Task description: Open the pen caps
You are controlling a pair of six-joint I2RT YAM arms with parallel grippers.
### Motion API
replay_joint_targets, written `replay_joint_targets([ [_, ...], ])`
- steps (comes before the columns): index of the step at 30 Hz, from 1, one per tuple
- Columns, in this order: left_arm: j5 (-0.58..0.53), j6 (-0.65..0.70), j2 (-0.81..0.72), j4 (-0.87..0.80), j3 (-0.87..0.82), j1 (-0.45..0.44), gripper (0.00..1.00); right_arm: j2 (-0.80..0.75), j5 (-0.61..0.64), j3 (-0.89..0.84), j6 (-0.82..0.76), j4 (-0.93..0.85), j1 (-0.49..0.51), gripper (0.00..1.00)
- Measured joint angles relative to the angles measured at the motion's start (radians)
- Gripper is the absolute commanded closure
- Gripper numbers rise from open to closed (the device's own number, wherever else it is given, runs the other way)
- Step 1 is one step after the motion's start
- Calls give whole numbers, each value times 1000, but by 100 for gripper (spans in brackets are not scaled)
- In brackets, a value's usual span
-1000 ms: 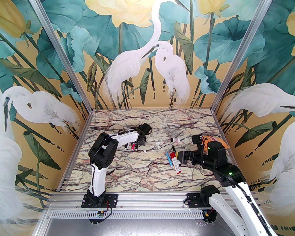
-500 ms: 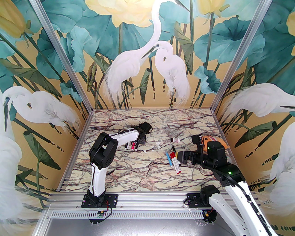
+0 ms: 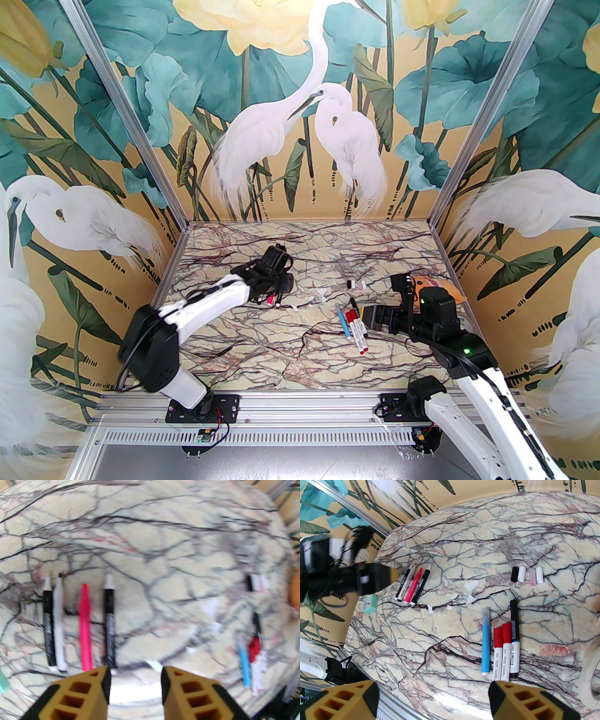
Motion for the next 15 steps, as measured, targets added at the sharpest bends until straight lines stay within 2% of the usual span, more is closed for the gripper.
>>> replay_joint_targets([
  [3, 104, -10, -115, 66, -103, -3, 38, 38, 50, 0, 8, 0, 37, 29],
  [7, 247, -28, -277, 145, -214, -3, 6, 114, 128, 0, 11, 1, 102, 40],
  [8, 281, -34, -318, 163, -235, -4, 1, 141, 150, 0, 12, 1, 123, 42],
  [15, 484, -71, -524, 243, -324, -6, 1, 367, 253, 29, 12, 34, 233, 50],
])
